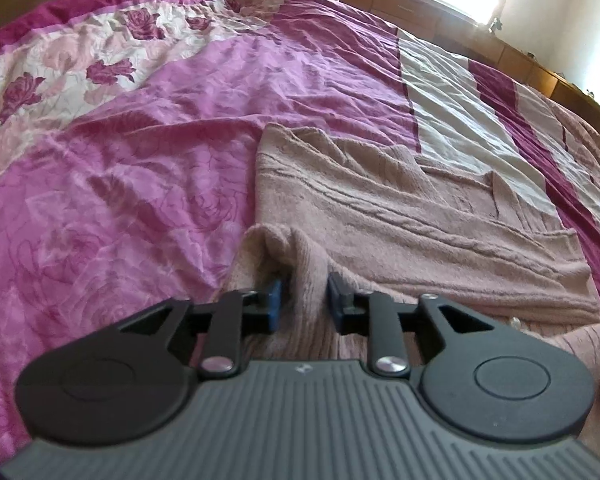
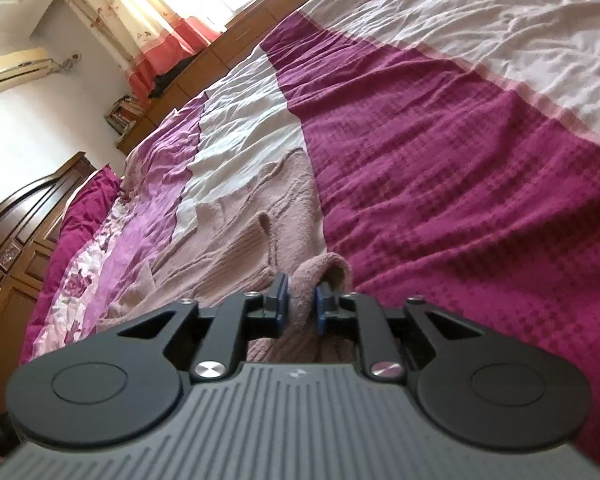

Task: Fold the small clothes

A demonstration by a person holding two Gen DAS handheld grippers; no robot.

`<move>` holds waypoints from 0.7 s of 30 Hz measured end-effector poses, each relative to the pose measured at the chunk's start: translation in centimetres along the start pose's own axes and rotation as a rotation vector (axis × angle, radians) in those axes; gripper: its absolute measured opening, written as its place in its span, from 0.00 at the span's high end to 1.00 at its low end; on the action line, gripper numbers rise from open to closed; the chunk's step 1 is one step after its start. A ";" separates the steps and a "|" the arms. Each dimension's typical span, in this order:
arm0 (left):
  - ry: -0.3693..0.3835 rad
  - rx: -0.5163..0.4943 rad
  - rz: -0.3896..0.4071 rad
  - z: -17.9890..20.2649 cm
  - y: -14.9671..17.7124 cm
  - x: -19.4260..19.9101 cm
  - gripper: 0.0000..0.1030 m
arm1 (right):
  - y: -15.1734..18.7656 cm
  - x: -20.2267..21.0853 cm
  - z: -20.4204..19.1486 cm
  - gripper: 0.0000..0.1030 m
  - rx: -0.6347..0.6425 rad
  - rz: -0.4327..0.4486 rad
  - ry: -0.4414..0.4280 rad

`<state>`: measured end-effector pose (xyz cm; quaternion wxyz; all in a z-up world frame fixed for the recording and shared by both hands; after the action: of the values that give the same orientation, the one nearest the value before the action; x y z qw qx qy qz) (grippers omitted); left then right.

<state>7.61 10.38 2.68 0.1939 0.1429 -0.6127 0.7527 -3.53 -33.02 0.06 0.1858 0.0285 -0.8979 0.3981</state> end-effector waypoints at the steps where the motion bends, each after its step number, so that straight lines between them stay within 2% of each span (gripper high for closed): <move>1: 0.005 0.000 -0.003 -0.1 0.0 0.4 0.67 | -0.1 0.4 -0.3 0.69 0.012 -0.002 0.002; 2: 0.009 -0.002 -0.006 -0.1 0.1 0.8 0.64 | -0.2 1.0 -0.4 0.65 0.026 -0.003 0.005; 4: 0.017 -0.009 -0.013 -0.3 0.3 1.6 0.63 | -0.3 2.1 -0.9 0.49 0.054 -0.010 0.022; 6: 0.020 -0.018 -0.022 -0.4 0.5 2.2 0.63 | -0.3 3.4 -1.2 0.43 0.075 -0.015 0.033; 14: 0.051 -0.008 -0.081 -0.1 1.9 3.0 0.56 | 0.7 6.8 -2.8 0.38 0.070 -0.087 0.036; 16: 0.054 -0.019 -0.086 0.2 2.2 2.9 0.55 | 1.2 6.8 -3.5 0.32 0.076 -0.115 0.021; 18: 0.054 -0.029 -0.092 0.5 2.4 2.7 0.55 | 1.8 6.3 -4.3 0.30 0.082 -0.145 0.003; 21: 0.058 -0.039 -0.101 0.7 2.6 2.7 0.52 | 2.8 5.4 -5.0 0.30 0.109 -0.182 0.037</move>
<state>4.02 9.54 1.78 0.2519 0.1480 -0.6133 0.7338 -7.53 -26.95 3.11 0.2360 0.1125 -0.8651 0.4282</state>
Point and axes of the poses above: each gripper's, at about its wrist camera, not at the fingertips, and x roughly against the way its jaws point, z to its right, y to its underside, the point moved 1 cm from there along -x, roughly the way its jaws point, and after that the axes turned 15 degrees about z, right-handed, at the moved point
